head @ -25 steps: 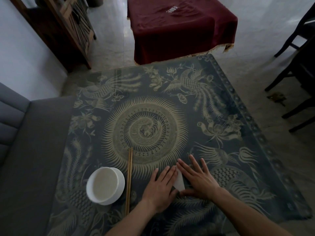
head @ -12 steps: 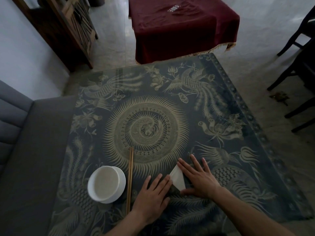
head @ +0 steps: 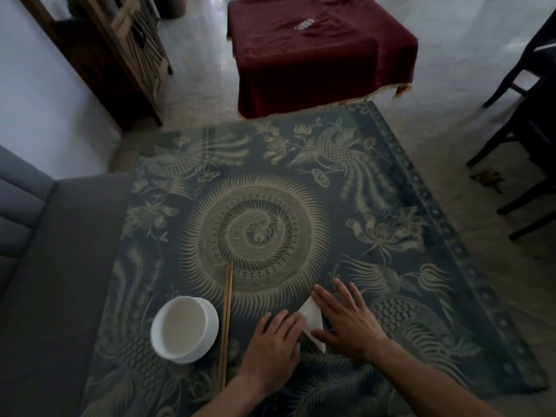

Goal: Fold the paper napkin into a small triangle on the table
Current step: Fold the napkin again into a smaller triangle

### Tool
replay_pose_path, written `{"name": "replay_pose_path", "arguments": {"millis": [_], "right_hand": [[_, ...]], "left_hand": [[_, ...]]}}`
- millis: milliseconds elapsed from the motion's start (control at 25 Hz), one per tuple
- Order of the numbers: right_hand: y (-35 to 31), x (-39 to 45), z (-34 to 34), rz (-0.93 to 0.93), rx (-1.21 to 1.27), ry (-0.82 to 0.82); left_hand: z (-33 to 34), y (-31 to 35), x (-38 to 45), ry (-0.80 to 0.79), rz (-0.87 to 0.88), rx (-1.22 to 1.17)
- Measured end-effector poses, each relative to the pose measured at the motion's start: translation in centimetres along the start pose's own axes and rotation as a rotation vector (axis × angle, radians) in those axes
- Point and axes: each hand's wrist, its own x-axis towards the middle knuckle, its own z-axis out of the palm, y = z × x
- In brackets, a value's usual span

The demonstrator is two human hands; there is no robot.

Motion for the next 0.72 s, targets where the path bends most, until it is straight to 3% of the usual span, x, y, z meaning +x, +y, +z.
{"name": "replay_pose_path", "arguments": {"millis": [360,520,600,720], "right_hand": [[-0.6,-3.3,0.6,0.061,-0.017,0.196],[-0.6,-3.5,0.7,0.100,0.015,0.289],[-0.8,-2.8,0.4,0.082,0.031,0.277],[-1.6,-1.3,0.2,-0.042,0.005,0.162]], "left_hand": [[-1.3,-2.2,3.7,-0.075,0.091,0.040],[-1.8,-2.6,4.3,0.002,0.139,-0.042],[-1.7,-2.7,3.8,0.072,0.089,-0.059],[-0.6,-1.8,3.0,0.036,0.039,-0.033]]}}
